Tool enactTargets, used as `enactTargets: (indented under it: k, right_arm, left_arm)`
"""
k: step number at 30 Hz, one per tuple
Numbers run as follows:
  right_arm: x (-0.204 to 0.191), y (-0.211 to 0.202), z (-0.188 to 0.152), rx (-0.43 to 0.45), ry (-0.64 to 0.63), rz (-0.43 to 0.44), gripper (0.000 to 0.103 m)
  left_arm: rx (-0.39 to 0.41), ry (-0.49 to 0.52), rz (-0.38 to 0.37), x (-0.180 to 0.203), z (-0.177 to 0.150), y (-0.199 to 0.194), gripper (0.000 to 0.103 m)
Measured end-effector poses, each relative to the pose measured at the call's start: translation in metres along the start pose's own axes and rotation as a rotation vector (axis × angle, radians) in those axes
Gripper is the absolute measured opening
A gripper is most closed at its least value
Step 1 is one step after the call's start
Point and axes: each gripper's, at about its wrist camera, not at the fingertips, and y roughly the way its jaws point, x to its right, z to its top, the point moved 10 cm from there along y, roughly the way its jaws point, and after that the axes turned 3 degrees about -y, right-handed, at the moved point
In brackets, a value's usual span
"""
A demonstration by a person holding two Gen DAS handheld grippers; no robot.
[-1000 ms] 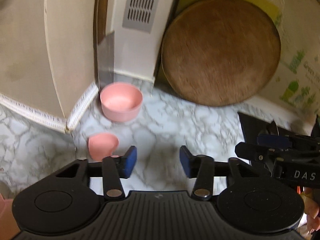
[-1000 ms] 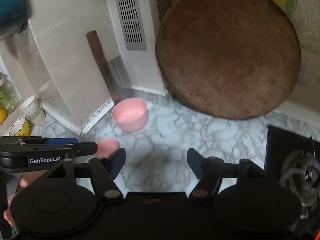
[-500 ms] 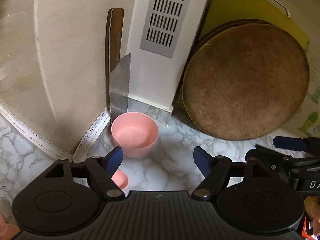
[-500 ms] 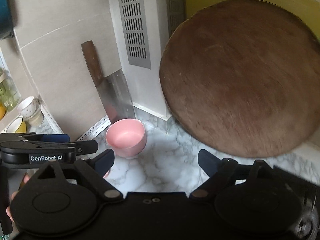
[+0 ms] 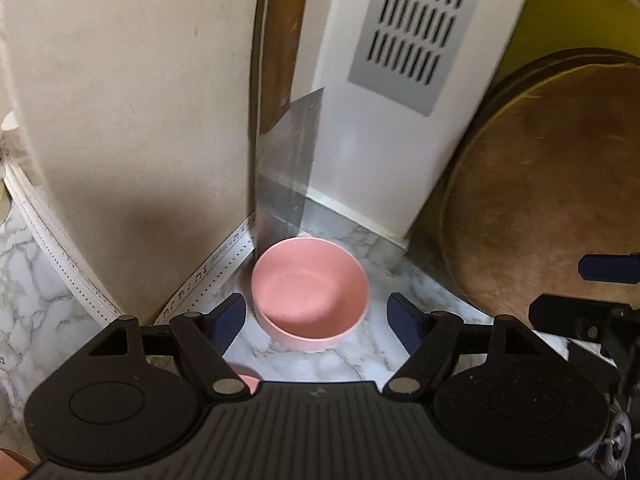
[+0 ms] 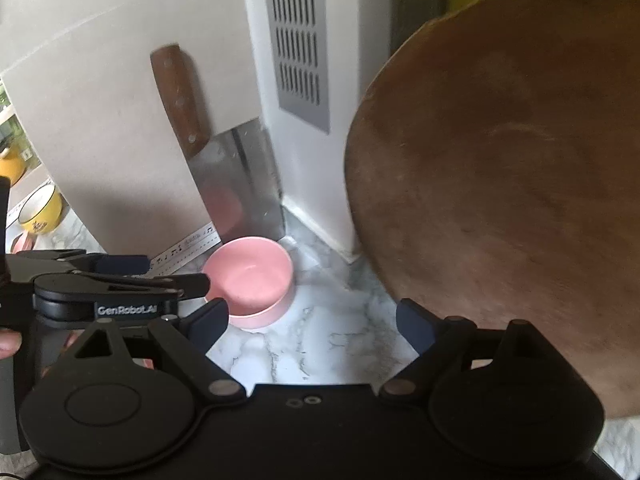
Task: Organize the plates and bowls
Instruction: 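Move both grippers to the rim of the pink bowl, then close both grippers on the pink bowl rim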
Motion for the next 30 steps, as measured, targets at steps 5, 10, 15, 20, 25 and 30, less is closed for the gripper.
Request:
enactTargets:
  k: [5, 10, 15, 20, 25, 30]
  right_arm:
    - [-0.003, 0.039, -0.004, -0.061, -0.02, 0.039, 0.088]
    - [0.0, 0.076, -0.007, -0.097, -0.02, 0.061, 0.085]
    - [0.004, 0.102, -0.01, -0.1, -0.001, 0.085, 0.078]
    - [0.005, 0.125, -0.011, -0.117, 0.014, 0.089, 0.073]
    - [0.006, 0.143, -0.01, -0.122, 0.031, 0.089, 0.07]
    - [0.008, 0.154, -0.01, -0.133, 0.063, 0.098, 0.056]
  left_arm:
    - [-0.02, -0.049, 0.036, -0.006, 0.004, 0.024, 0.077]
    - [-0.036, -0.062, 0.067, -0.012, 0.007, 0.046, 0.077]
    - [-0.068, -0.036, 0.112, -0.02, 0.0, 0.067, 0.077]
    - [-0.071, -0.026, 0.134, -0.026, 0.0, 0.082, 0.077]
    - [-0.047, -0.022, 0.166, -0.033, 0.003, 0.089, 0.077]
    - [-0.031, 0.019, 0.188, -0.031, 0.003, 0.094, 0.074]
